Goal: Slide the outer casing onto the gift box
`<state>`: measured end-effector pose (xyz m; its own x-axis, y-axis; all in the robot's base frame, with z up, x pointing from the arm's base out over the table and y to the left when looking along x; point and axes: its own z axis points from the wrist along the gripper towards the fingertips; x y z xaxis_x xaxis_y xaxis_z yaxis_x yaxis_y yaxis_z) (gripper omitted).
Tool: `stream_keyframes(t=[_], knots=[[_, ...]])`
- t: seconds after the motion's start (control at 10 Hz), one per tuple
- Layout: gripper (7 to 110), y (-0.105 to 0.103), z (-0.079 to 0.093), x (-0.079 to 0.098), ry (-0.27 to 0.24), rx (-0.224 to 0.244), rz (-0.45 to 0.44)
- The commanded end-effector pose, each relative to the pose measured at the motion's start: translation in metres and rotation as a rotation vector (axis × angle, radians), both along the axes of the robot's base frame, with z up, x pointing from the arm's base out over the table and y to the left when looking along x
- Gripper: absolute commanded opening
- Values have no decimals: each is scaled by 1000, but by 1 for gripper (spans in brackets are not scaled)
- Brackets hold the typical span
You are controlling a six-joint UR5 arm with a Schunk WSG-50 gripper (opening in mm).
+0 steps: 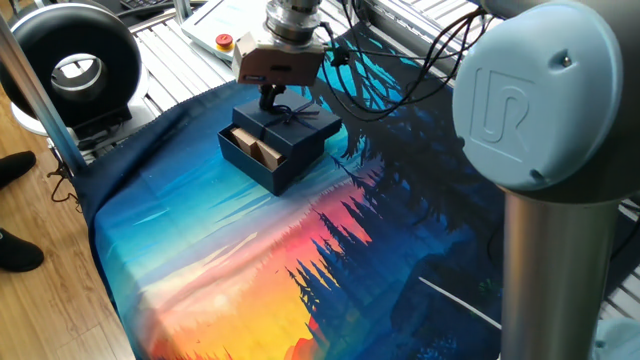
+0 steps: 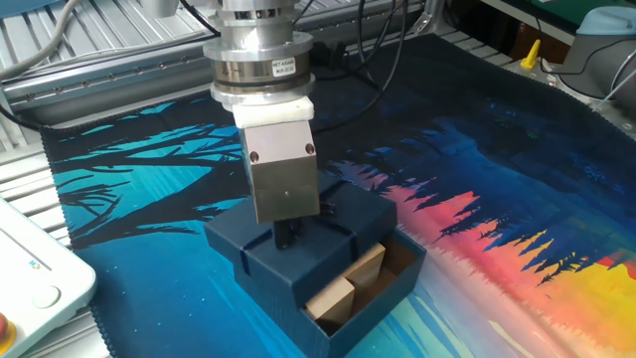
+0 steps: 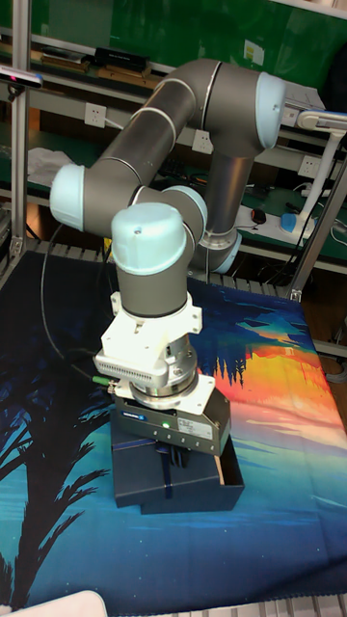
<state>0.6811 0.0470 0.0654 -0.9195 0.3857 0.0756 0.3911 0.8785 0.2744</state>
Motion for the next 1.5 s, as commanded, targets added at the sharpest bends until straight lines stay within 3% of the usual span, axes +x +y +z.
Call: stream_keyframes(t=[0.0,0.1,0.2,0.3,0.5,0.6,0.9,1.1,1.4], knots=[[7,21,12,0,22,115,-50],[7,6,12,-3,24,83,-25],[7,0,16,-6,31,92,-17],[7,-2,15,-9,34,71,-17],[7,-21,8,-10,14,-47,19],[7,-23,10,-13,13,-47,22],[7,-39,16,-23,5,-106,45],[7,-36,19,-25,-4,-98,37],[7,-16,24,-24,-4,-19,0]])
